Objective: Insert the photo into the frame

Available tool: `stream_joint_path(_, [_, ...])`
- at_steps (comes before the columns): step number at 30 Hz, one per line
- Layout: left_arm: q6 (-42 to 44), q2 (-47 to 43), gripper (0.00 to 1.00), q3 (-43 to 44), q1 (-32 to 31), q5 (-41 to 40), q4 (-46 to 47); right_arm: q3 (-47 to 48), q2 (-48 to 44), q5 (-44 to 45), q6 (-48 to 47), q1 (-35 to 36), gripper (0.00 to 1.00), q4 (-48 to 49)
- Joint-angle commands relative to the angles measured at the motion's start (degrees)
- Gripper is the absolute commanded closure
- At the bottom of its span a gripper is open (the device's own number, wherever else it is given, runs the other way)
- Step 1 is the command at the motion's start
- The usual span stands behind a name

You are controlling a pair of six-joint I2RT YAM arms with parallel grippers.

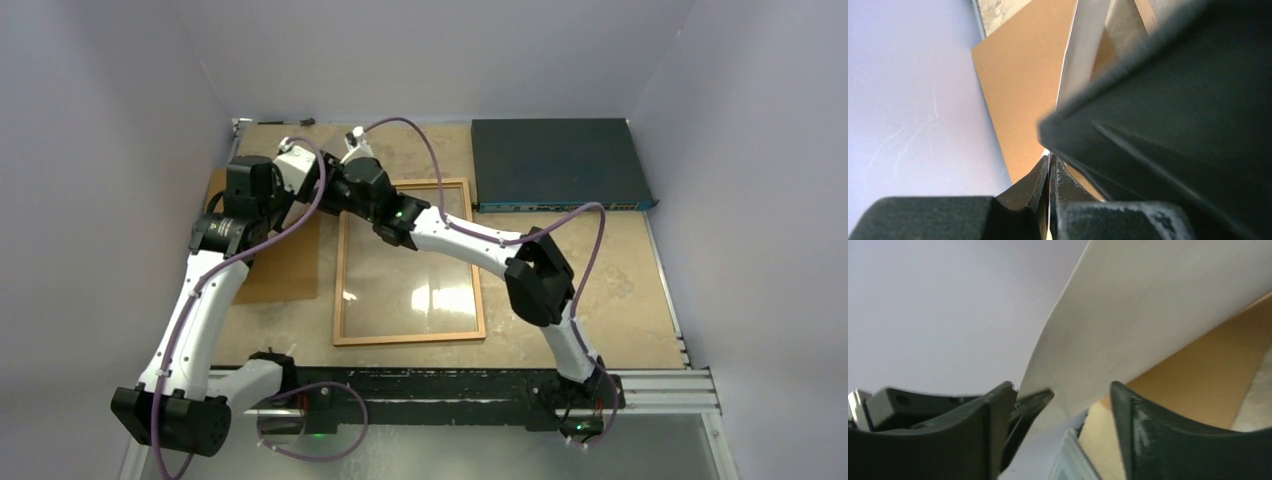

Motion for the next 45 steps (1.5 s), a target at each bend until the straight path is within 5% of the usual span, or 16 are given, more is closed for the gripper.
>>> stream_joint_path(1, [0.70,-0.82,1.00,5.24,-0.41,-1.66,2.36,-8.34,-8.32,-10.80,-1.40,-2.75,0.19,12.20])
stream_joint_path(2, [0.85,-0.96,1.00,6.57,-0.47,-1.84,2.47,-11.45,-9.67,-14.49,-1.25,-4.23,0.05,16.27])
stream_joint_path(3, [0.95,-1.05,1.00,7.93,-0.40,-1.89,2.48,-14.45,-11.66,-17.24,-1.54,-5.77,0.02,18.82])
stream_joint_path(12, [-3.35,0.86,1.00,23.07,-0.39,2.17,1.09,-38.30,-27.48,-26.49,-14.15,-10.92,0.01,38.87])
stream_joint_path(17, [-7.32,3.13,1.00,33.99,-0.39,9.86,-1.88,-49.16,-27.82,-26.58,-15.32,-12.19,0.01,55.53])
stream_joint_path(22, [-9.62,4.79,1.00,42.33,-0.39,17.57,-4.79,-43.08,-16.14,-35.42,-10.32,-13.43,0.01,68.52])
stream_joint_path(30, [-10.77,4.65,1.00,43.76,-0.44,19.72,-5.32,-33.36,0.92,-33.90,10.98,-11.30,0.01,91.31])
stream_joint_path(45, [-11.78,3.99,1.00,43.37,-0.39,19.00,-3.94,-23.13,12.31,-24.07,16.45,-6.53,0.01,92.42])
